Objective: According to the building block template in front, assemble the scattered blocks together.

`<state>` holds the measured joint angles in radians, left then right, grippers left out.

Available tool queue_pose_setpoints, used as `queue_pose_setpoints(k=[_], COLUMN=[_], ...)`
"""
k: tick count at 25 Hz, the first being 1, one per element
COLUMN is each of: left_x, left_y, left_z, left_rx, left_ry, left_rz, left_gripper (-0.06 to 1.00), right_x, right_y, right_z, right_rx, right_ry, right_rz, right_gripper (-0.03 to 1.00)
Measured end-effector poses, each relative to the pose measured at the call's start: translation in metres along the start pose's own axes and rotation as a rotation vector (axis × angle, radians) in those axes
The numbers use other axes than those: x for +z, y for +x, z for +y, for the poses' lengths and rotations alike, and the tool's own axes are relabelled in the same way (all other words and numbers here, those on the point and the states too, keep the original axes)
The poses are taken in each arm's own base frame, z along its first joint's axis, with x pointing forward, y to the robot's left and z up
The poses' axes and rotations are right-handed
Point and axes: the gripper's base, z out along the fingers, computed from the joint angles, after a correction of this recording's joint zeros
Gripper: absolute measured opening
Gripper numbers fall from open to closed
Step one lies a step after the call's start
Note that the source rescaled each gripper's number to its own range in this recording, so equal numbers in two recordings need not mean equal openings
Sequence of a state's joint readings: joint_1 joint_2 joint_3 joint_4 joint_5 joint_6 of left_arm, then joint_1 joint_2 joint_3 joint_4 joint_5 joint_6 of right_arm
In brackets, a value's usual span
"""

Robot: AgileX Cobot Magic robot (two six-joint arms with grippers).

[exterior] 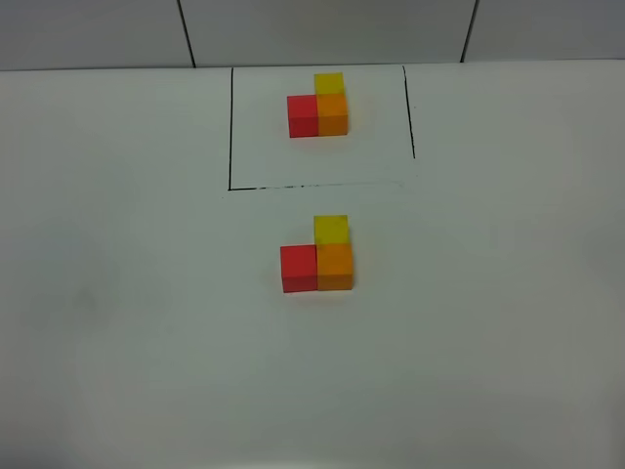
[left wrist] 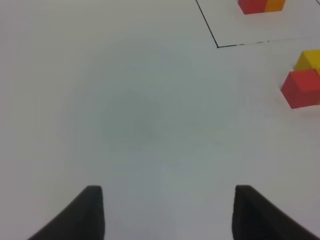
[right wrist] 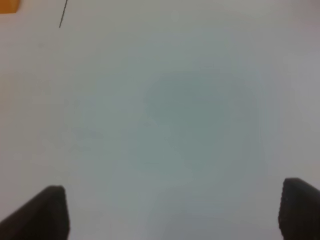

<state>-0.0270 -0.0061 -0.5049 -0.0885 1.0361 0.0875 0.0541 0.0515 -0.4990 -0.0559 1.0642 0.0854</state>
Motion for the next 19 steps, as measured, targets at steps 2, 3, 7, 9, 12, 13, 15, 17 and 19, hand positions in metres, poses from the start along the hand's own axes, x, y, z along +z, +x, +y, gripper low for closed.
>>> queue_pose_setpoints(k=[2,3,7,9,12,13,15,17,19], left_x=[0.0,0.0,0.0,0.0,0.0,0.0,0.0,0.0,0.0], left_y=[0.0,0.0,0.0,0.0,0.0,0.0,0.0,0.0,0.0], left_z=[0.0,0.0,0.0,0.0,0.0,0.0,0.0,0.0,0.0], left_rx=[0.0,0.0,0.0,0.0,0.0,0.0,0.0,0.0,0.0], left_ry=[0.0,0.0,0.0,0.0,0.0,0.0,0.0,0.0,0.0], left_rz=[0.0,0.0,0.0,0.0,0.0,0.0,0.0,0.0,0.0], left_gripper=[0.26,0.26,0.26,0.26,0.26,0.26,0.26,0.26,0.26], right_x=[0.0,0.0,0.0,0.0,0.0,0.0,0.0,0.0,0.0], right_y=[0.0,0.0,0.0,0.0,0.0,0.0,0.0,0.0,0.0], right_z=[0.0,0.0,0.0,0.0,0.0,0.0,0.0,0.0,0.0], right_rx=[0.0,0.0,0.0,-0.001,-0.001,-0.001,-0.001,-0.001,-0.001], right_ry=[0.0,0.0,0.0,0.0,0.0,0.0,0.0,0.0,0.0], right_rz=[0.0,0.0,0.0,0.0,0.0,0.0,0.0,0.0,0.0], right_gripper=[0.8,0.8,0.8,0.8,0.8,0.8,0.8,0.8,0.8])
